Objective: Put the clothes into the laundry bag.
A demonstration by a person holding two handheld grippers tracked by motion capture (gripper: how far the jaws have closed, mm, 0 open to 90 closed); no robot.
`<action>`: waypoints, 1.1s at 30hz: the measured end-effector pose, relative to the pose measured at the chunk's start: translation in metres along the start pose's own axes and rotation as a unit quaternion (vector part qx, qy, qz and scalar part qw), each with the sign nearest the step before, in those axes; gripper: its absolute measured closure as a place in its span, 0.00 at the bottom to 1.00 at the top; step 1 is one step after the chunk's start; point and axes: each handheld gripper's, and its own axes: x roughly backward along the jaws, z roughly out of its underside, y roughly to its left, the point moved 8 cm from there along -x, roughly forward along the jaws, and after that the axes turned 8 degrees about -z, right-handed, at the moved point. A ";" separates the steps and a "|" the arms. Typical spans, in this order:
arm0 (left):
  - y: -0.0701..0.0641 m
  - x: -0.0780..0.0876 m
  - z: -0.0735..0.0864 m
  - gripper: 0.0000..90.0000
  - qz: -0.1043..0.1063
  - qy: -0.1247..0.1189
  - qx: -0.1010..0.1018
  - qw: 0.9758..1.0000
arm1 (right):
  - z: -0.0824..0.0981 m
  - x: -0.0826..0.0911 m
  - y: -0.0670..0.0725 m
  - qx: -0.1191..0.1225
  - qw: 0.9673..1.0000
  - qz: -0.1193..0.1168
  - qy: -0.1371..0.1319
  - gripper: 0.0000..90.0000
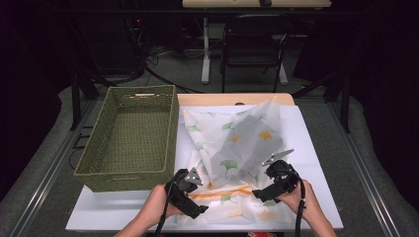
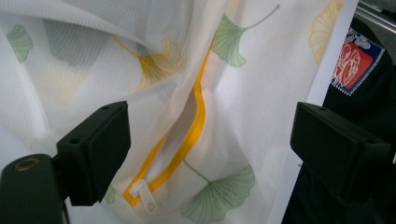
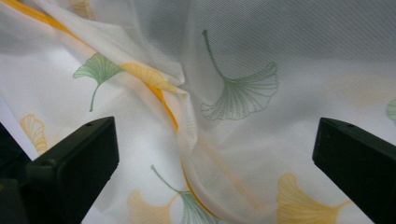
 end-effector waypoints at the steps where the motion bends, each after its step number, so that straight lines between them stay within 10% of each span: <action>1: 0.001 0.002 0.004 0.12 -0.003 0.003 -0.003 1.000 | -0.002 0.003 -0.003 0.002 1.000 0.003 -0.013 0.00; 33: 0.007 0.018 0.060 0.14 -0.058 0.034 0.039 0.997 | 0.040 0.029 -0.045 -0.089 0.993 0.061 -0.050 0.06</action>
